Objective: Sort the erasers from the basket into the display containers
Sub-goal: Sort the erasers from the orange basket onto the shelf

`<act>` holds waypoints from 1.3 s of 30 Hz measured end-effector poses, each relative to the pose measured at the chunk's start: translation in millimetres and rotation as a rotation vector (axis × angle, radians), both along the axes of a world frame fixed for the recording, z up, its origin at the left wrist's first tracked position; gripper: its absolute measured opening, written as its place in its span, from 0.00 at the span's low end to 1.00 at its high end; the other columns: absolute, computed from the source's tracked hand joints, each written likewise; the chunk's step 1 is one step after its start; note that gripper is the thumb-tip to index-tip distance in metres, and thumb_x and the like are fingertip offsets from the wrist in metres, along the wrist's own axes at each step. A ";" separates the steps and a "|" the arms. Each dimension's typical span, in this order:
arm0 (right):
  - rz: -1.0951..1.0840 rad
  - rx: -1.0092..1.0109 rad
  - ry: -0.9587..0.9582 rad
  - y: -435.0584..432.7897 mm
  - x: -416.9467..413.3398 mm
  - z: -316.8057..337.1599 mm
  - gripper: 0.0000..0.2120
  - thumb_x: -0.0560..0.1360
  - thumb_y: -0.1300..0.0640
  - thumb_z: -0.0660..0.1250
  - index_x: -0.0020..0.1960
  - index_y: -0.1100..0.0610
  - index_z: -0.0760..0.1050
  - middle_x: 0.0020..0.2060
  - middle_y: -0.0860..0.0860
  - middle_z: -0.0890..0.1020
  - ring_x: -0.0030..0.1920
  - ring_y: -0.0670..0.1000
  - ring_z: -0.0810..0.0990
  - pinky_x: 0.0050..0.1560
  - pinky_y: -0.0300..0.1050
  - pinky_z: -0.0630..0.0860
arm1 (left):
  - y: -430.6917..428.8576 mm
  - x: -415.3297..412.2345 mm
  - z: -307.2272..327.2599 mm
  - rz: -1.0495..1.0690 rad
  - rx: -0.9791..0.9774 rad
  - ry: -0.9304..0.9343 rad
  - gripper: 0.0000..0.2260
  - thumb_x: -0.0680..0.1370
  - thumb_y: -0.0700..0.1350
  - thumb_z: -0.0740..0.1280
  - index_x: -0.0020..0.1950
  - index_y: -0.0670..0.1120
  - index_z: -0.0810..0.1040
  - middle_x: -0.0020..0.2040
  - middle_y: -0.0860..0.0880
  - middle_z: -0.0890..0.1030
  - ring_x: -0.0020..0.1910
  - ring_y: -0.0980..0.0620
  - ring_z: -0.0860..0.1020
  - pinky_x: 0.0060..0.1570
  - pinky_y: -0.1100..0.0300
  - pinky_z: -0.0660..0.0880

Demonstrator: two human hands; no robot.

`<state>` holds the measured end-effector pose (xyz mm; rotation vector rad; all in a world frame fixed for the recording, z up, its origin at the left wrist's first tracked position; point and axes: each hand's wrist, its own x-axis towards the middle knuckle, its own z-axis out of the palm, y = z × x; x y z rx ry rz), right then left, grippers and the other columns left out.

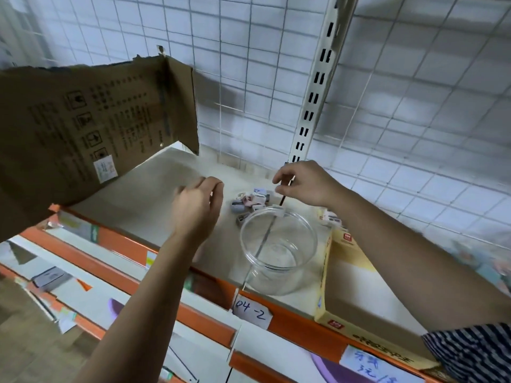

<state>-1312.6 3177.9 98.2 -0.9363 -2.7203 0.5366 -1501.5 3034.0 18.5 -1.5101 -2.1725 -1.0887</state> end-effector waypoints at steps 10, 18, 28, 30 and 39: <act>-0.213 0.079 0.200 1.3 141.3 36.4 0.05 0.74 0.56 0.71 0.50 0.52 0.82 0.38 0.45 0.81 0.36 0.43 0.78 0.37 0.30 0.70 | 32.4 105.8 111.1 -0.273 0.121 0.169 0.14 0.80 0.50 0.55 0.53 0.47 0.79 0.47 0.48 0.81 0.40 0.42 0.80 0.48 0.48 0.73; -0.425 0.176 0.182 -16.4 327.3 51.2 0.05 0.73 0.57 0.71 0.50 0.53 0.82 0.35 0.42 0.79 0.33 0.40 0.76 0.37 0.25 0.66 | 90.0 291.0 125.1 -0.649 0.101 0.056 0.15 0.80 0.51 0.57 0.57 0.47 0.79 0.50 0.49 0.81 0.41 0.47 0.79 0.51 0.48 0.76; -0.722 0.179 0.113 -36.5 552.5 49.7 0.06 0.73 0.59 0.72 0.50 0.56 0.83 0.39 0.49 0.81 0.35 0.38 0.75 0.38 0.27 0.69 | 121.6 507.7 111.2 -0.921 -0.046 0.023 0.17 0.78 0.54 0.56 0.55 0.48 0.79 0.50 0.49 0.81 0.44 0.47 0.79 0.50 0.50 0.75; -0.737 0.158 0.071 -34.4 579.0 44.0 0.07 0.73 0.59 0.72 0.51 0.56 0.83 0.40 0.47 0.81 0.37 0.37 0.76 0.41 0.27 0.70 | 125.3 535.0 104.4 -0.936 -0.070 0.003 0.17 0.77 0.55 0.56 0.53 0.48 0.80 0.49 0.49 0.81 0.45 0.47 0.79 0.49 0.49 0.75; -0.578 0.006 -0.248 13.6 605.0 12.2 0.13 0.74 0.56 0.72 0.58 0.54 0.81 0.54 0.49 0.83 0.48 0.45 0.77 0.51 0.37 0.70 | 126.1 580.5 85.1 -0.886 -0.125 0.031 0.12 0.82 0.49 0.61 0.57 0.46 0.80 0.52 0.47 0.81 0.50 0.49 0.78 0.51 0.53 0.75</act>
